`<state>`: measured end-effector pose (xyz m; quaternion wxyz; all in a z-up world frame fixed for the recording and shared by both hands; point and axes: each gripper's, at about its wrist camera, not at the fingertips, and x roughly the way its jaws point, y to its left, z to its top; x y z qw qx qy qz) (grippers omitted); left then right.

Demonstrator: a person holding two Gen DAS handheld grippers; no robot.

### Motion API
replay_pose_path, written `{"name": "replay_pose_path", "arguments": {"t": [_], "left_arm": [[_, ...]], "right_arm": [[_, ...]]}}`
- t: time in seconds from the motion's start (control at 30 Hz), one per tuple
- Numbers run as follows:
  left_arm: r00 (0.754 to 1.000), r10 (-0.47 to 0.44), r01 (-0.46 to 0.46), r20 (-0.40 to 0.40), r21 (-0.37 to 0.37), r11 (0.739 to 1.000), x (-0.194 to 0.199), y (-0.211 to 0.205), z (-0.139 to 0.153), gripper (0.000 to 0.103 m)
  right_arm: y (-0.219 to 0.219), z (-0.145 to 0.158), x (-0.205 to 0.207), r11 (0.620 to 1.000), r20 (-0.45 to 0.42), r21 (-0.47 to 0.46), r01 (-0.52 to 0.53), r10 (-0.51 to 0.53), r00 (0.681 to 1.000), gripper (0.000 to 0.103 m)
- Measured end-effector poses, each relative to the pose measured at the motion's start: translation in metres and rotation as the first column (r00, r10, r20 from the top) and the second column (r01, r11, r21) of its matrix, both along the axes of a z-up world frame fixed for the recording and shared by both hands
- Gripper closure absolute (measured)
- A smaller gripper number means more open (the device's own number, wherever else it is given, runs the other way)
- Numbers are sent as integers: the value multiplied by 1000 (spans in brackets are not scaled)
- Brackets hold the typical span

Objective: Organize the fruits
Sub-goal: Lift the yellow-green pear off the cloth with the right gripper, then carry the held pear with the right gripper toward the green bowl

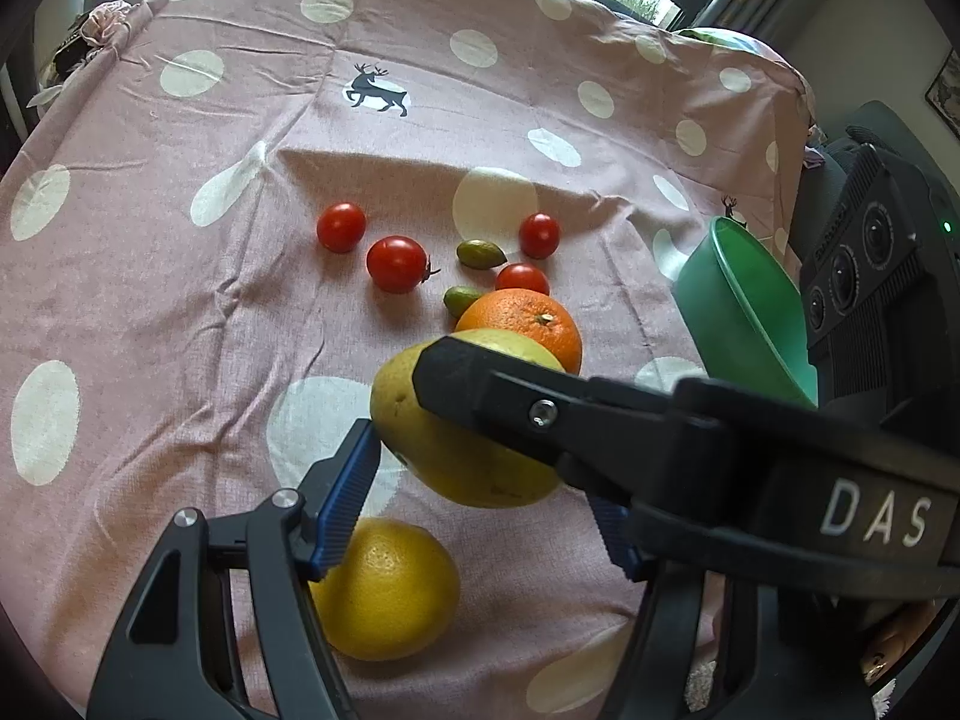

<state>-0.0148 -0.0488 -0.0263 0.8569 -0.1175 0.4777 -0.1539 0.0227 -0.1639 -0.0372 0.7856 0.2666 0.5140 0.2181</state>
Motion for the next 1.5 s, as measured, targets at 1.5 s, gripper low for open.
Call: {"name": "replay_pose_path", "arguments": {"t": [1.5], "left_arm": [[989, -20, 23, 144, -22, 999, -9, -13, 28, 37]], "right_arm": [[-16, 34, -19, 999, 136, 11, 43, -44, 990, 43]]}}
